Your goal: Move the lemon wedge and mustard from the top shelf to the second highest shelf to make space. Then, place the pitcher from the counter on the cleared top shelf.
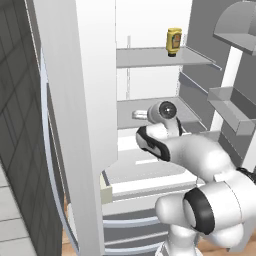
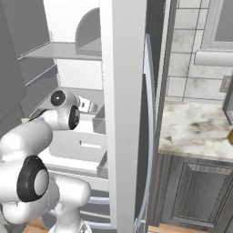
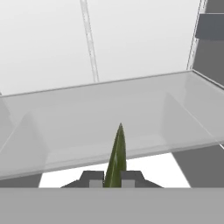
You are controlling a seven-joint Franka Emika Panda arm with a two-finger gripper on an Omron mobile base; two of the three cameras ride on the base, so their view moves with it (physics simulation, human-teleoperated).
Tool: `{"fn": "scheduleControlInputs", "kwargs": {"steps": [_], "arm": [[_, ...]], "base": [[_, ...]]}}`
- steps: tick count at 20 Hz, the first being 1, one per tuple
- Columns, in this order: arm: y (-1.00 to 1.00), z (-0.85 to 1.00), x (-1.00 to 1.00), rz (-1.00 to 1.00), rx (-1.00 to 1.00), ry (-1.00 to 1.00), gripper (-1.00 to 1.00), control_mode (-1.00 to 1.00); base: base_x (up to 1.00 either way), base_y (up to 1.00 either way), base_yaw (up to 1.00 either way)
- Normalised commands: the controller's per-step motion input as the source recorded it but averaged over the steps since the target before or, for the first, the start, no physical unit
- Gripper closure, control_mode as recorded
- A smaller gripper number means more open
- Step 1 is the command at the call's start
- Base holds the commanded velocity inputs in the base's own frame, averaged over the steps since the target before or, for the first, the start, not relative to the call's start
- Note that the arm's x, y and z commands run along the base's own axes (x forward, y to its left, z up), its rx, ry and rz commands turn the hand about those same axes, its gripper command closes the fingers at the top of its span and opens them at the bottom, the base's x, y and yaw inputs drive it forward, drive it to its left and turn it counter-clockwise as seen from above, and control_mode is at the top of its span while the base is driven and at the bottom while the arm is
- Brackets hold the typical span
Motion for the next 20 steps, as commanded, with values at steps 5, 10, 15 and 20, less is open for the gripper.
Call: {"fn": "scheduleControlInputs", "kwargs": {"steps": [5,10,15,20], "arm": [[0.0,-0.37,0.39,0.0,0.0,0.0,1.0,-1.0],[0.0,-0.3,0.41,0.0,0.0,0.0,1.0,-1.0],[0.0,-0.18,0.42,0.0,0.0,0.0,1.0,-1.0],[0.07,-0.18,0.49,0.0,0.0,0.0,1.0,-1.0]], "base": [[0.0,0.0,0.0],[0.0,0.0,0.0],[0.0,0.0,0.0],[0.0,0.0,0.0]]}}
